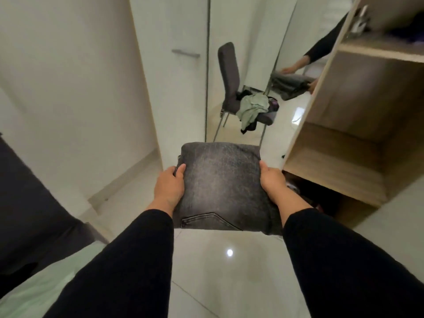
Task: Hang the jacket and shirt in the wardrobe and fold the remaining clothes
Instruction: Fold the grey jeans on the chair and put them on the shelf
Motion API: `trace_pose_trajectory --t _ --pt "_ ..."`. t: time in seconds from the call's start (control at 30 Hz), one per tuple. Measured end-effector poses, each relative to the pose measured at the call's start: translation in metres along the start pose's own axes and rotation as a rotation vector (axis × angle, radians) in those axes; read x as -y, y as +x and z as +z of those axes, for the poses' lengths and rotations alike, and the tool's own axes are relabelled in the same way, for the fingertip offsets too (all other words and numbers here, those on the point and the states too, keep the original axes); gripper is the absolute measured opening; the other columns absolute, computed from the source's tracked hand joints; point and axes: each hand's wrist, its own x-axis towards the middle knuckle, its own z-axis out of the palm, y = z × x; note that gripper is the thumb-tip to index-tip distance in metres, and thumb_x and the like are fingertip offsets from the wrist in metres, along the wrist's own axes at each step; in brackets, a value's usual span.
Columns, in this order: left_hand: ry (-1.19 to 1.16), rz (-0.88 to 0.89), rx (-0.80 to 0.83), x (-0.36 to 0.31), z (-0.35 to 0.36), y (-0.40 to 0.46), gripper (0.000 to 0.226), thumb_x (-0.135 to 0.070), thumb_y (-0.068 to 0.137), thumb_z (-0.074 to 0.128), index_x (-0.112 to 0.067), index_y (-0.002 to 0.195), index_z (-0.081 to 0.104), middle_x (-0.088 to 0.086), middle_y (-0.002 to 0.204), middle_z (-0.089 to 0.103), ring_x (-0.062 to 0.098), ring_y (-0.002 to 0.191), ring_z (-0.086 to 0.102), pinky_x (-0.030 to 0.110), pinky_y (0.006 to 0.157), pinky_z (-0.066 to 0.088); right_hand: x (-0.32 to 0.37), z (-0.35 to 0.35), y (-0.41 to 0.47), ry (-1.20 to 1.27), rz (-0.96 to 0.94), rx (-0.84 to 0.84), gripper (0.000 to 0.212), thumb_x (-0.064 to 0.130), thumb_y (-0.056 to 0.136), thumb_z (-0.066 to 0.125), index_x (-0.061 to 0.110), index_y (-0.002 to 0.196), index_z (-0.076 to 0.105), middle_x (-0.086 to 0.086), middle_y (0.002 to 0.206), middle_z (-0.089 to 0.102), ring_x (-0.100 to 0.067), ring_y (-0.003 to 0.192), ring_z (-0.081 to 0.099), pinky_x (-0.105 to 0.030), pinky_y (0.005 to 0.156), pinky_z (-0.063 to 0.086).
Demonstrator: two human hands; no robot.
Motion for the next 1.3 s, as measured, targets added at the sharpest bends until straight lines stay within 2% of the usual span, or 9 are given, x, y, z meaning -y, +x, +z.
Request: trace_pose_trajectory --t 0.13,0.23,0.33,0.47,0.7,0.87,0.93,1.03,1.3 --pt "-0.003 0.102 0.139 -0.068 0.074 -0.007 0.036 -0.041 0.100 0.038 -0.012 0.090 0.057 0.006 0.089 0.057 0.022 0.084 0.050 0.029 0.074 0.035 -0.027 -0.099 0.008 0.311 0.166 0.137 0.095 0.081 0.070 0.049 0.011 0.134 0.052 -0.008 0.129 0.058 -0.031 0.116 0.055 -0.044 0.106 0.039" --pt "-0.027 0.207 0.268 -0.117 0.127 -0.013 0.039 -0.040 0.099 0.040 -0.008 0.095 0.063 0.006 0.090 0.060 0.022 0.085 0.052 0.029 0.075 0.036 -0.056 -0.165 0.007 0.396 0.231 0.206 0.069 0.071 0.078 0.054 0.017 0.122 0.054 -0.007 0.119 0.061 -0.028 0.111 0.058 -0.044 0.104 0.041" --pt "-0.050 0.270 0.377 -0.159 0.174 -0.019 0.039 -0.040 0.098 0.042 -0.007 0.091 0.062 0.009 0.087 0.061 0.025 0.085 0.055 0.030 0.074 0.038 -0.088 -0.213 0.015 0.439 0.318 0.141 0.054 0.059 0.089 0.051 0.011 0.113 0.058 -0.008 0.101 0.065 -0.027 0.092 0.061 -0.038 0.084 0.047" --pt "-0.042 0.305 0.464 -0.204 0.231 -0.018 0.036 -0.039 0.099 0.040 -0.008 0.092 0.056 0.009 0.088 0.058 0.027 0.086 0.054 0.029 0.074 0.034 -0.115 -0.246 0.037 0.556 0.353 -0.025 0.063 0.054 0.091 0.051 0.009 0.134 0.048 -0.010 0.128 0.058 -0.031 0.110 0.056 -0.042 0.090 0.043" --pt "0.043 0.359 0.580 -0.260 0.332 0.030 0.041 -0.033 0.100 0.042 -0.006 0.130 0.049 0.015 0.127 0.057 0.032 0.117 0.052 0.031 0.092 0.039 -0.144 -0.269 0.117 0.757 0.383 -0.301 0.066 0.052 0.091 0.052 0.009 0.140 0.043 -0.011 0.137 0.053 -0.034 0.122 0.051 -0.047 0.103 0.040" --pt "0.144 0.387 0.702 -0.291 0.407 0.085 0.051 -0.038 0.097 0.044 -0.013 0.142 0.037 0.011 0.132 0.055 0.031 0.120 0.053 0.034 0.100 0.042 -0.172 -0.266 0.205 0.894 0.445 -0.473 0.072 0.056 0.086 0.058 0.009 0.139 0.045 -0.013 0.135 0.054 -0.036 0.121 0.052 -0.051 0.104 0.041" --pt "0.200 0.404 0.744 -0.297 0.436 0.104 0.058 -0.046 0.093 0.044 -0.020 0.143 0.033 0.007 0.132 0.055 0.031 0.118 0.054 0.043 0.102 0.043 -0.189 -0.259 0.239 0.933 0.462 -0.520 0.080 0.062 0.080 0.060 0.010 0.139 0.044 -0.013 0.138 0.052 -0.037 0.121 0.051 -0.054 0.104 0.040" --pt "0.277 0.430 0.778 -0.299 0.480 0.130 0.073 -0.060 0.077 0.040 -0.030 0.142 0.032 0.001 0.127 0.059 0.030 0.113 0.057 0.049 0.098 0.045 -0.197 -0.253 0.273 0.926 0.531 -0.620 0.073 0.048 0.089 0.059 0.004 0.142 0.035 -0.015 0.142 0.046 -0.039 0.125 0.046 -0.049 0.105 0.039" --pt "0.534 0.593 0.748 -0.294 0.574 0.166 0.067 -0.052 0.092 0.042 -0.029 0.150 0.018 0.004 0.148 0.039 0.033 0.138 0.030 0.057 0.115 0.010 -0.246 -0.221 0.367 0.973 0.539 -0.716 0.064 0.046 0.097 0.044 0.006 0.145 0.034 -0.014 0.144 0.045 -0.035 0.129 0.044 -0.041 0.105 0.038"
